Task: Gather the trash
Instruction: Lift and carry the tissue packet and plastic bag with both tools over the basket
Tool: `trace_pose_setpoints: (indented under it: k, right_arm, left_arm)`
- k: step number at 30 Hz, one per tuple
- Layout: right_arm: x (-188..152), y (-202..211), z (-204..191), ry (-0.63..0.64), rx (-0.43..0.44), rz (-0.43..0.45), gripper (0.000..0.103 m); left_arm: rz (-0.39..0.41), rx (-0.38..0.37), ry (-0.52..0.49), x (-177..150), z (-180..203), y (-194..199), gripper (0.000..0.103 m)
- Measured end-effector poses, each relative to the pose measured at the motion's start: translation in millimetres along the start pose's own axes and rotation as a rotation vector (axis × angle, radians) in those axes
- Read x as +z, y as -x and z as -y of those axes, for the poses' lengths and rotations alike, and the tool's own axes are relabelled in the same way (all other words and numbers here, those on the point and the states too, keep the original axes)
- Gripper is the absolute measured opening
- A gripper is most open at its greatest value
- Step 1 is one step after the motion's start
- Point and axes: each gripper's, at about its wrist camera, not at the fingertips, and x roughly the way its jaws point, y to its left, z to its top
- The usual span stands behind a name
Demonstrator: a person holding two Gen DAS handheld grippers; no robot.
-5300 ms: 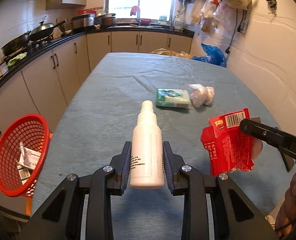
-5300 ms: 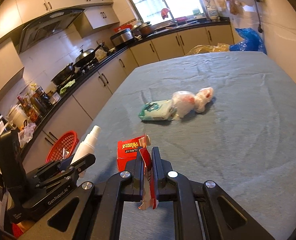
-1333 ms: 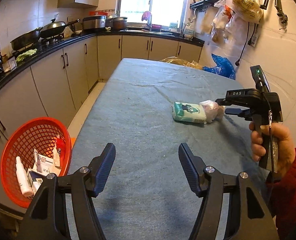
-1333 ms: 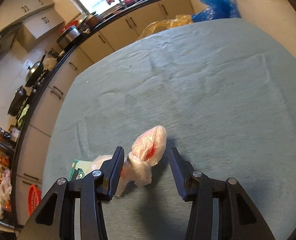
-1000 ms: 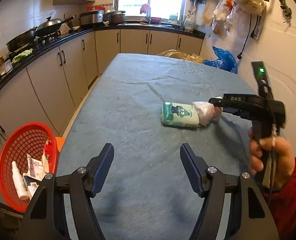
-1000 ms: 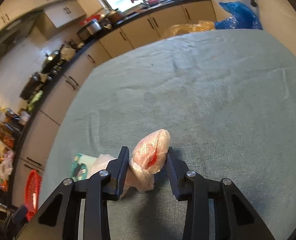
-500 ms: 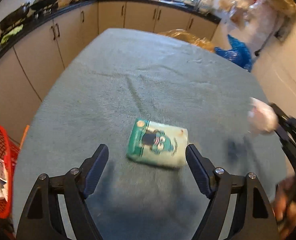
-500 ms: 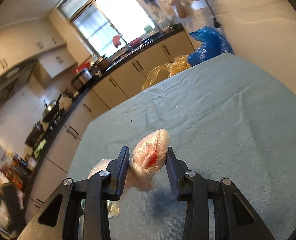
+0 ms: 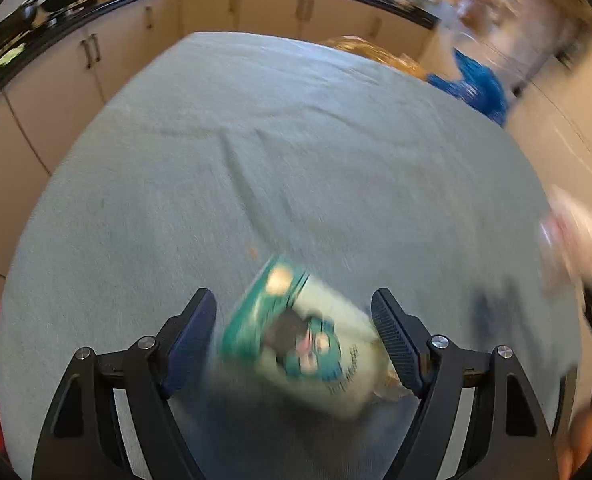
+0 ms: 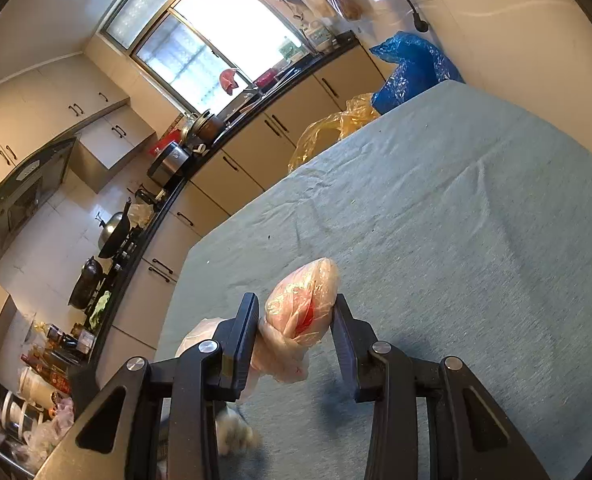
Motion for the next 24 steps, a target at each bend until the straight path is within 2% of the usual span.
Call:
trace_pose_setpoints:
  k: [5,8,12,15,19,20,22,24]
  right_arm:
    - [-3.1,1.3,-3.1,0.002,0.02,-0.009,0.039]
    - [-4.6,2.2,-6.8,0.009,0.029,-0.007,0.039]
    - [-5.5,5.5,-8.3,0.018,0.025,0.009,0.039]
    - [-4.4,6.6,-4.9,0.022,0.017,0.018,0.039]
    - [-4.2,6.5,-3.7,0.016,0.01,0.02,0.039]
    - [-4.6,6.3,-4.2,0.017,0.008,0.02,0.039]
    - [-5.6,6.3,-6.3,0.025,0.007,0.022,0.039]
    - [-6.5,5.8,-8.5,0.036,0.007,0.021,0.039]
  left_arm:
    - [-0.015,-0.027,-0.065,-56.4,5.7,31.3,0.079]
    - [0.024,0.011,-0.093,-80.0,8.8,52.5,0.08]
    - [0.121,0.069,-0.1,-77.0,15.7,66.8,0.083]
    - [0.1,0.074,-0.131,-70.8,29.1,56.4,0.084]
    - [0.094,0.159,-0.188,-64.9,41.9,36.6,0.083]
    - [0.095,0.16,-0.186,-61.9,42.8,32.1,0.081]
    - [0.079,0.151,-0.156,-59.4,37.1,26.0,0.057]
    - [0.08,0.124,-0.134,-60.5,33.8,23.3,0.051]
